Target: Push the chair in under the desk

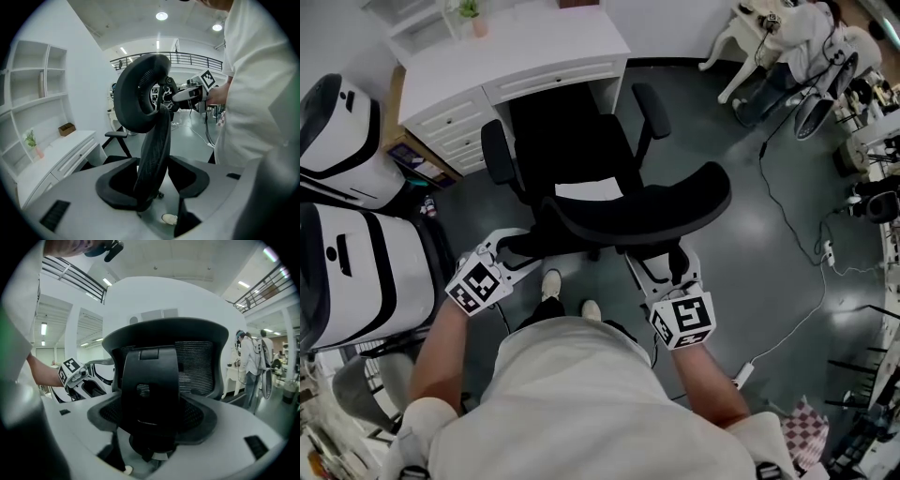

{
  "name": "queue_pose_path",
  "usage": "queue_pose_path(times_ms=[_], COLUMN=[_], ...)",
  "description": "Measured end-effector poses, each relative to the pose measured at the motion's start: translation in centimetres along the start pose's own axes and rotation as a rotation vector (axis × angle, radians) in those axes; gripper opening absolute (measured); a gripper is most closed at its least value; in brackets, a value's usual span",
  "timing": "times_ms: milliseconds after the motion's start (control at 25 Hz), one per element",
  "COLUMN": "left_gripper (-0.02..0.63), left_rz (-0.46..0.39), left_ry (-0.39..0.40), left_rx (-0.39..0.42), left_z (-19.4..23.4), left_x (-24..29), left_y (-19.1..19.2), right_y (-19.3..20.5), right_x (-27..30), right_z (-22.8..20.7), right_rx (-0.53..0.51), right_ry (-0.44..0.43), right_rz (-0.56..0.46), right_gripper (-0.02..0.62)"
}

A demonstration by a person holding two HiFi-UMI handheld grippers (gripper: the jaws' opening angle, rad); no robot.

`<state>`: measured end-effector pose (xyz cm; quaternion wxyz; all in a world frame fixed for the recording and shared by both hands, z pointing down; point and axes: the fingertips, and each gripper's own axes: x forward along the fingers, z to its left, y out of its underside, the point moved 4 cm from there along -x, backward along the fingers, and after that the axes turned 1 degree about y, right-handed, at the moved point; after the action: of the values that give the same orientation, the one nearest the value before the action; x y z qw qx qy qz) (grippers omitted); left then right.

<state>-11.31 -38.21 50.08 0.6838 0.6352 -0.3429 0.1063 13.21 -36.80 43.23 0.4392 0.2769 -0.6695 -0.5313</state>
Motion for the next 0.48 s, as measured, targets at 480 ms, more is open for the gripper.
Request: queue_pose_path(times_ms=[480], left_gripper=[0.201], left_rz=[-0.006], left_ry=[0.000], left_rx=[0.040], left_z=[3.8], left_x=[0.0], left_y=[-0.1], right_y=[-1.1], right_x=[3.3], right_z=[-0.6], right_rx=[0.008], right_ry=[0.021], right_rz=[0.015], right_gripper=[0.308])
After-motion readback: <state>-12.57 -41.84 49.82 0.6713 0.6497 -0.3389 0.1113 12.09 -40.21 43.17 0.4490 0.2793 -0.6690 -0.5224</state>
